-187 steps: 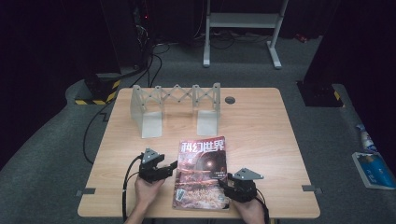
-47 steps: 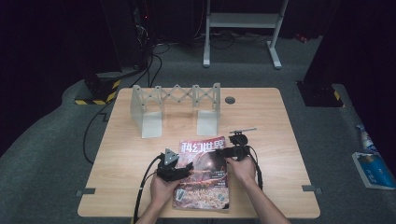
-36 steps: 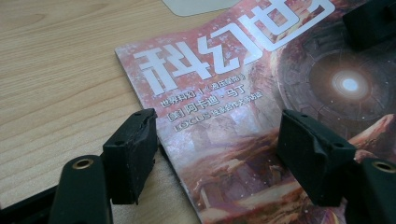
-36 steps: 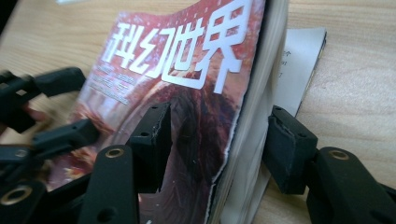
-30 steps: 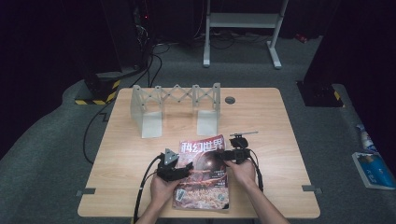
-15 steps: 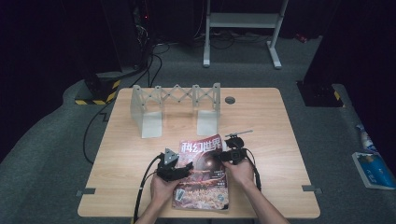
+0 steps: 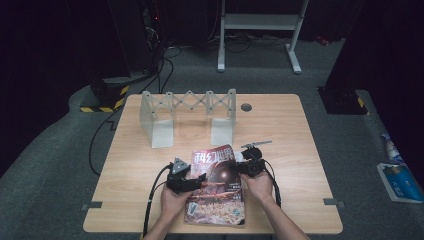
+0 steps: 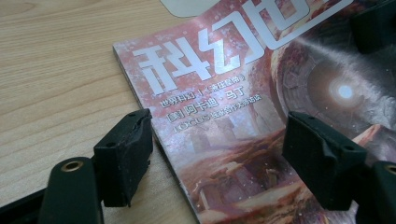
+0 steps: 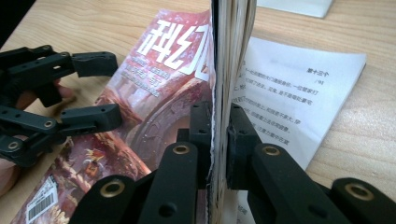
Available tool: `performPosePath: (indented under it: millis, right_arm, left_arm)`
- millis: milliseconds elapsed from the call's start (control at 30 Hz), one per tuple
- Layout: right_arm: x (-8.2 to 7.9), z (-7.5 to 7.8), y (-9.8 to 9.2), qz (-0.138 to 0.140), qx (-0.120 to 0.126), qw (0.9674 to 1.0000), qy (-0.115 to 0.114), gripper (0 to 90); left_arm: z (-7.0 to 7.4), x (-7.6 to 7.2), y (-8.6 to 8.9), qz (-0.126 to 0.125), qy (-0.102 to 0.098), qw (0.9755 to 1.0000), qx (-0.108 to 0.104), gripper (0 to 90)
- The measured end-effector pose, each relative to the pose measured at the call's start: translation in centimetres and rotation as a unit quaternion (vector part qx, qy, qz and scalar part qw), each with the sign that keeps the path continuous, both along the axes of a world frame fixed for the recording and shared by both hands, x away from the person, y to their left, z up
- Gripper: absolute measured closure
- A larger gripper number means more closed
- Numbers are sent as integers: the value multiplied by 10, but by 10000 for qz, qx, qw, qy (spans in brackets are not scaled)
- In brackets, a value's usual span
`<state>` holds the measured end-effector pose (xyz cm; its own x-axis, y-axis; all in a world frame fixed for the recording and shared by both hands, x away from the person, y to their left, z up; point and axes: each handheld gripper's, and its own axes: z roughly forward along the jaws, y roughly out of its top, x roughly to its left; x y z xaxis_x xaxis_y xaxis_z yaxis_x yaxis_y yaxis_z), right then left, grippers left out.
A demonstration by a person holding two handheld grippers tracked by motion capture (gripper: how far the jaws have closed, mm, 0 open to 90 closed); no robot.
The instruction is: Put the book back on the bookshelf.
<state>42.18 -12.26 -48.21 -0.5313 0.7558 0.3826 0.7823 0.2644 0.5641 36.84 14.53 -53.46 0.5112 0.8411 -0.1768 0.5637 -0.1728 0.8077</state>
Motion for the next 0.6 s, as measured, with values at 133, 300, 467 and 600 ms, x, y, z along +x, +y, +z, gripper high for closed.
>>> performPosePath:
  millis: [133, 300, 467, 600]
  right_arm:
    - [-4, 4, -1, 78, 124, 9998, -164, 847]
    - [-10, 11, -1, 199, 185, 9989, -377, 853]
    - [-14, 15, -3, 323, 284, 9976, -543, 855]
    - [-17, 19, -5, 390, 388, 9963, -654, 856]
  left_arm:
    - [0, 1, 2, -61, 39, 9999, -90, 215]
    - [0, 2, 4, -189, 122, 9994, -281, 147]
    - [0, 3, 5, -223, 184, 9989, -381, 141]
    - [0, 3, 5, -239, 201, 9986, -435, 140]
